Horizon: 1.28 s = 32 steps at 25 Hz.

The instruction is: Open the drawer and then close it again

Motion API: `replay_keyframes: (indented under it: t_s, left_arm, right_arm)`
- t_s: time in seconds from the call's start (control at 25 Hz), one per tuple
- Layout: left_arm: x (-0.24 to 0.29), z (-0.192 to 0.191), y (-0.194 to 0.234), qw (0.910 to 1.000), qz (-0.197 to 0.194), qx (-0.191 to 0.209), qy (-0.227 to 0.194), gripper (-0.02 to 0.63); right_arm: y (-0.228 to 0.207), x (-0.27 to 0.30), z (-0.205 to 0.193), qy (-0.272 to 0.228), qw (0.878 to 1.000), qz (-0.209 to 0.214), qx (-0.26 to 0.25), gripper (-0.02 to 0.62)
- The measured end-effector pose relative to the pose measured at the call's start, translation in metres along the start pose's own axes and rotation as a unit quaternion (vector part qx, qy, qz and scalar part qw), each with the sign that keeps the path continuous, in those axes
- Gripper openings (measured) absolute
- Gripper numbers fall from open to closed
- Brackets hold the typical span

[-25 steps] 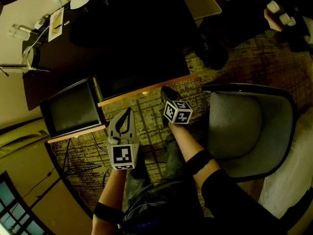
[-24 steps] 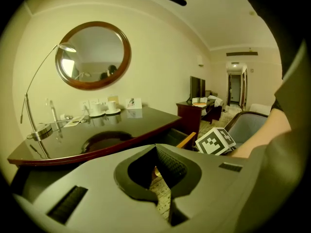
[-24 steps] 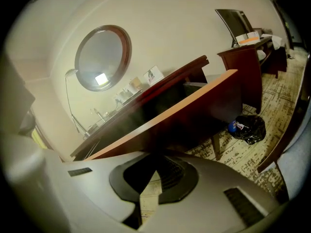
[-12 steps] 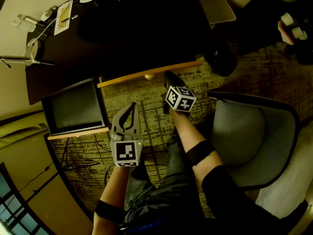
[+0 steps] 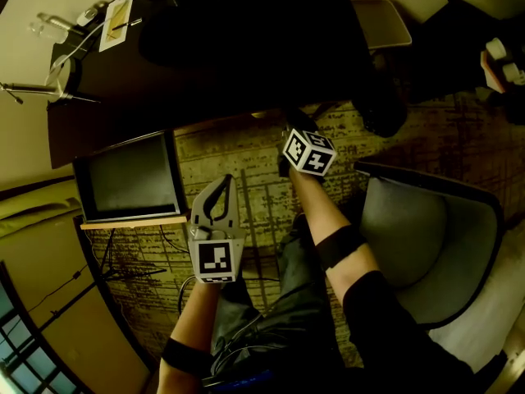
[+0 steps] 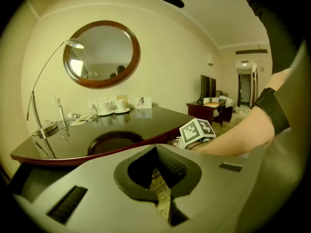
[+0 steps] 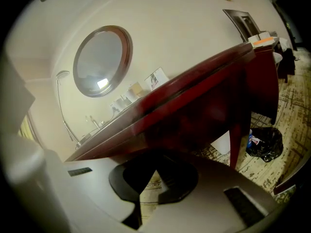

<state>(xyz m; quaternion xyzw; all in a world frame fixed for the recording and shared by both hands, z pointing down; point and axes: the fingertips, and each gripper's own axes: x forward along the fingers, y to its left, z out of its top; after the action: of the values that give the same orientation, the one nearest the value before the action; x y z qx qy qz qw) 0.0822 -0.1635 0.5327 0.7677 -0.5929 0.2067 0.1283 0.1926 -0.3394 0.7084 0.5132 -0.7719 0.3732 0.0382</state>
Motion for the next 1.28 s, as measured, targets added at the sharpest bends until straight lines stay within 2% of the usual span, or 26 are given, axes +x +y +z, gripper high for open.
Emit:
replay_keyframes:
  t_s: [0.36, 0.56, 0.68, 0.84, 1.04, 1.28]
  left_arm:
    - [-0.004, 0.0, 0.011, 0.9999, 0.011, -0.005, 0.001, 0.005]
    - [-0.015, 0.006, 0.014, 0.9999, 0.006, -0.01, -0.003, 0.005]
    - [-0.03, 0.012, 0.016, 0.9999, -0.011, 0.008, -0.008, 0.005]
    - [-0.056, 0.031, 0.025, 0.9997, -0.015, -0.007, -0.02, 0.005]
    - [-0.098, 0.055, 0.041, 0.999, -0.015, -0.013, -0.041, 0.005]
    - [-0.157, 0.068, 0.074, 0.9979, -0.011, -0.031, -0.056, 0.005]
  right_arm:
    - [0.002, -0.002, -0.002, 0.007, 1.0, 0.001, -0.03, 0.0]
    - [0.009, -0.036, -0.015, 0.037, 0.998, -0.008, -0.056, 0.0]
    - [0.026, -0.068, -0.011, 0.047, 0.996, -0.006, -0.08, 0.0]
    - [0.066, -0.111, 0.014, 0.042, 0.991, 0.008, -0.126, 0.0]
    - [0.143, -0.17, 0.063, 0.015, 0.983, 0.04, -0.179, 0.0]
    - [0.225, -0.238, 0.095, -0.013, 0.973, 0.062, -0.223, 0.0]
